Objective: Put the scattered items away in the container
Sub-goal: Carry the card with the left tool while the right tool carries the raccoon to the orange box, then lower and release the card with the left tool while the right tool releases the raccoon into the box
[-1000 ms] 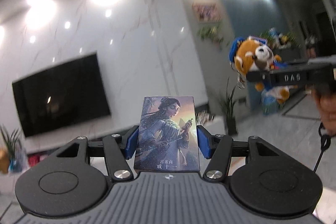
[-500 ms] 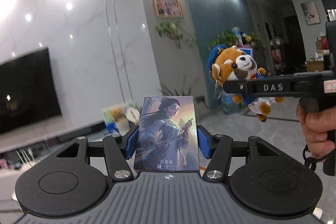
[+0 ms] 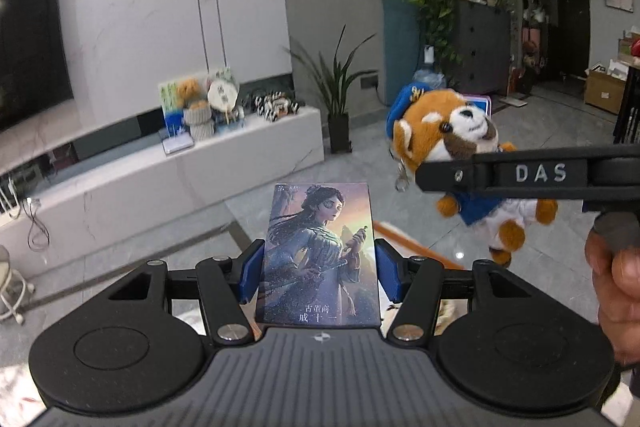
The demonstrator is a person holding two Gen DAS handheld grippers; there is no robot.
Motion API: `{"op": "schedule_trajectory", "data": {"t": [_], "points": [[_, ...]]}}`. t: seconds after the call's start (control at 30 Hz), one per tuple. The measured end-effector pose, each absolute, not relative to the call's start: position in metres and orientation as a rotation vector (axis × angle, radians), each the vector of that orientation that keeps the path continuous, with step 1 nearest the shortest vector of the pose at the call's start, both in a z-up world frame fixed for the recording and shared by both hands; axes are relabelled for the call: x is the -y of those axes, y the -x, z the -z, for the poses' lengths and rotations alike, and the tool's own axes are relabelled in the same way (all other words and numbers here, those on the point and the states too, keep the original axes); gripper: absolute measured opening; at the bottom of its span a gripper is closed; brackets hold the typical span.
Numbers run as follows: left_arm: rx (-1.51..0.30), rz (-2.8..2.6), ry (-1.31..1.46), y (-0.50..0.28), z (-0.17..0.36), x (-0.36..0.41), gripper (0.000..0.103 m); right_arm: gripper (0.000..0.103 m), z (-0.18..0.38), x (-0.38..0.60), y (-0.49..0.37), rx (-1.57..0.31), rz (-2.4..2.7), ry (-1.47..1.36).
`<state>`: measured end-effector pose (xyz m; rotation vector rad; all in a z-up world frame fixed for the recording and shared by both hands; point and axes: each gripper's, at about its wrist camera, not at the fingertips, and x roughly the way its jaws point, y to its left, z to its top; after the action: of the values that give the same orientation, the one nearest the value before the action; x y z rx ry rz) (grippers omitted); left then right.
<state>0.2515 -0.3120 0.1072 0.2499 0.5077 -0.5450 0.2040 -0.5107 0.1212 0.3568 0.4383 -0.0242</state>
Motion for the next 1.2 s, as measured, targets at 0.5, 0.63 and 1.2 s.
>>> {"op": "schedule_trajectory", "data": {"t": [0.5, 0.63, 1.2], "points": [[-0.723, 0.491, -0.315, -0.292, -0.023, 0.318, 0.067, 0.061, -0.049, 0.499, -0.266, -0.681, 0.056, -0.388], [-0.737, 0.486, -0.319, -0.293, -0.015, 0.316, 0.067, 0.061, -0.045, 0.498, -0.272, -0.688, 0.059, -0.394], [-0.707, 0.460, -0.357, -0.289, -0.026, 0.313, 0.073, 0.071, -0.051, 0.494, -0.271, -0.665, 0.075, -0.401]]}}
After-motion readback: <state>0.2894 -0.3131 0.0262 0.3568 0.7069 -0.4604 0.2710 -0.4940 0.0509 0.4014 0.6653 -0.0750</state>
